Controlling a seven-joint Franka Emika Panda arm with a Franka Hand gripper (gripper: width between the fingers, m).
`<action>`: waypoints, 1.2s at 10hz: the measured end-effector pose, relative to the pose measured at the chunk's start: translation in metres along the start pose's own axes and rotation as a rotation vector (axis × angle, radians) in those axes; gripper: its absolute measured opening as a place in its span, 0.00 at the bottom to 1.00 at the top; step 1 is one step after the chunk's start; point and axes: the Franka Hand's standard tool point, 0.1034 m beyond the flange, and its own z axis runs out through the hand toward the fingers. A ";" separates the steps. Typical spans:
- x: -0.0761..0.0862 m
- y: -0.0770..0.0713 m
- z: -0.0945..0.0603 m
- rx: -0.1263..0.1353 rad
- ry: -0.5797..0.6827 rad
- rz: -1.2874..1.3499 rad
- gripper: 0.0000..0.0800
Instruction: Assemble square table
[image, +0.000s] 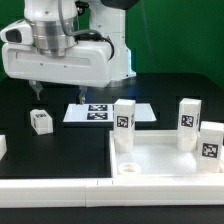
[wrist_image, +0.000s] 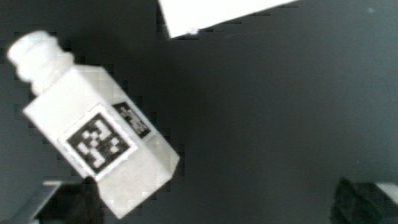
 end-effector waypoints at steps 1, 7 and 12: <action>0.000 0.002 0.000 -0.002 -0.001 -0.059 0.81; 0.010 0.006 0.006 -0.058 -0.001 -0.640 0.81; 0.009 0.018 0.013 -0.161 -0.349 -0.420 0.81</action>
Offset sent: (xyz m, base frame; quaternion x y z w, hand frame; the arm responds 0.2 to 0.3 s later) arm 0.0252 0.0129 -0.0229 -0.0168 0.0132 -0.4583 0.8886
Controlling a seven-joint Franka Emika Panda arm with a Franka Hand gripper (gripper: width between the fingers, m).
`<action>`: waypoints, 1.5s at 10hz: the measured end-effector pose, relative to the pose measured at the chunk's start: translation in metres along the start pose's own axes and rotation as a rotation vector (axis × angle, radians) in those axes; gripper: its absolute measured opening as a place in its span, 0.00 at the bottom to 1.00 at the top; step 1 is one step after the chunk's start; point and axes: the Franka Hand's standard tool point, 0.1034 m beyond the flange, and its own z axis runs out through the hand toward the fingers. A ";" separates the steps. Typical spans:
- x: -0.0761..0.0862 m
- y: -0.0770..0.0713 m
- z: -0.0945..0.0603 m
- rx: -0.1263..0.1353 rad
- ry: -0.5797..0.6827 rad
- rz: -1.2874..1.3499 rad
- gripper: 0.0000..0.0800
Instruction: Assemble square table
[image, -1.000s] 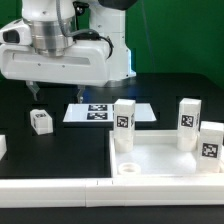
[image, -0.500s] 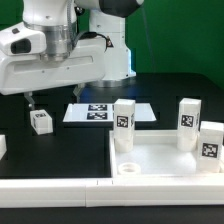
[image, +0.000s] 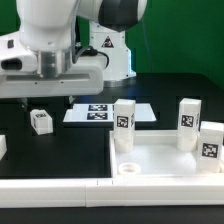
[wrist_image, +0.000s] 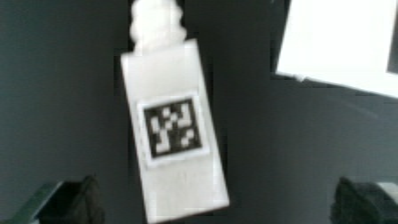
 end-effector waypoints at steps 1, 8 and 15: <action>0.003 0.001 0.000 -0.007 -0.022 -0.001 0.81; 0.000 0.006 0.008 0.034 -0.351 -0.077 0.81; -0.001 0.015 0.040 -0.026 -0.453 0.100 0.81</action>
Offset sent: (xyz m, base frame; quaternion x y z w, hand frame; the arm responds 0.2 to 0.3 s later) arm 0.0107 0.0069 -0.0170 0.0217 -0.1581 -0.2148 0.9635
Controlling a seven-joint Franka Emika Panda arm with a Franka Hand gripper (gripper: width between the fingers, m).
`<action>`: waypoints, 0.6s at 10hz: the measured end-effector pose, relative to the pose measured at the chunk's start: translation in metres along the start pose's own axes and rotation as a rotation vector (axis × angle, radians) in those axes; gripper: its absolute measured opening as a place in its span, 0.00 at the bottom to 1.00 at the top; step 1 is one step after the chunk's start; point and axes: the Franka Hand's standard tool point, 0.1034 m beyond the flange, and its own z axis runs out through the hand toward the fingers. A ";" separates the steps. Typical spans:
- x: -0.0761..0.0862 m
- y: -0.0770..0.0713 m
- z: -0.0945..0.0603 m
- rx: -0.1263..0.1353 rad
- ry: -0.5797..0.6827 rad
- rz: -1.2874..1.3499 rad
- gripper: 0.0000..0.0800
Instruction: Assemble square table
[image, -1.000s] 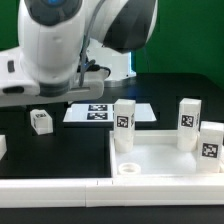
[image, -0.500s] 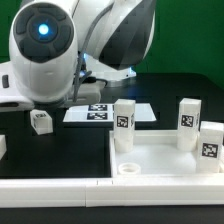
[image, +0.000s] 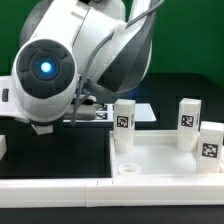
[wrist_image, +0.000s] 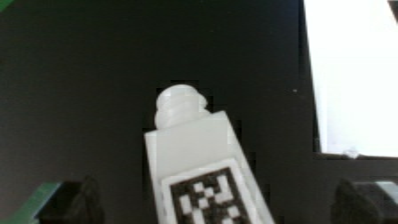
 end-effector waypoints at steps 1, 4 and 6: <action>0.002 -0.001 0.002 -0.003 0.006 0.003 0.81; 0.001 0.001 0.002 0.002 0.006 0.006 0.48; 0.001 0.002 0.002 0.004 0.007 0.007 0.35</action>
Offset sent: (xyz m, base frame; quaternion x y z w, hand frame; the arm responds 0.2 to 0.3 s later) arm 0.0000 0.0000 0.0000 0.0000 0.0000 0.0000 1.0000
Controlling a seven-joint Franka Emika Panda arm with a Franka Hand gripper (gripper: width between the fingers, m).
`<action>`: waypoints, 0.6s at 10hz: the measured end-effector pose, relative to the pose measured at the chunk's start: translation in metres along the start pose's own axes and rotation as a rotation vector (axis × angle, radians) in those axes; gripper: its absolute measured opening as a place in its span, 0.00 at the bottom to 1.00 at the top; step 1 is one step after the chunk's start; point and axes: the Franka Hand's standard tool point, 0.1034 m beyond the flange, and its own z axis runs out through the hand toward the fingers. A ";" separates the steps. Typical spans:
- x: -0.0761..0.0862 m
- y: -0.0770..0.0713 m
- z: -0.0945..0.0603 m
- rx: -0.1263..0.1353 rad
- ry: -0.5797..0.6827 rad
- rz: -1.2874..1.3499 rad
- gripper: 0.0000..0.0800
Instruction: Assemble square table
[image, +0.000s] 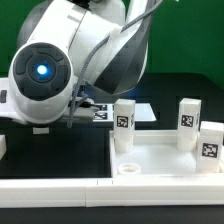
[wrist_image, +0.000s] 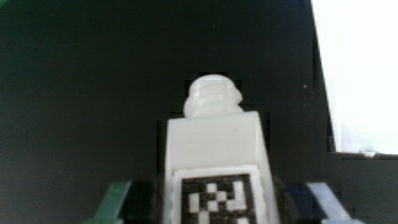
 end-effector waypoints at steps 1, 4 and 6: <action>0.001 0.001 -0.004 -0.002 0.021 -0.001 0.35; -0.033 0.005 -0.089 0.073 0.258 -0.081 0.35; -0.037 0.011 -0.089 0.076 0.414 -0.077 0.35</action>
Offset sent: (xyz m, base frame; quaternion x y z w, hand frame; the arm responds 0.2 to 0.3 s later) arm 0.0500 0.0270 0.1000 0.1133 0.2667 -0.0216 0.9569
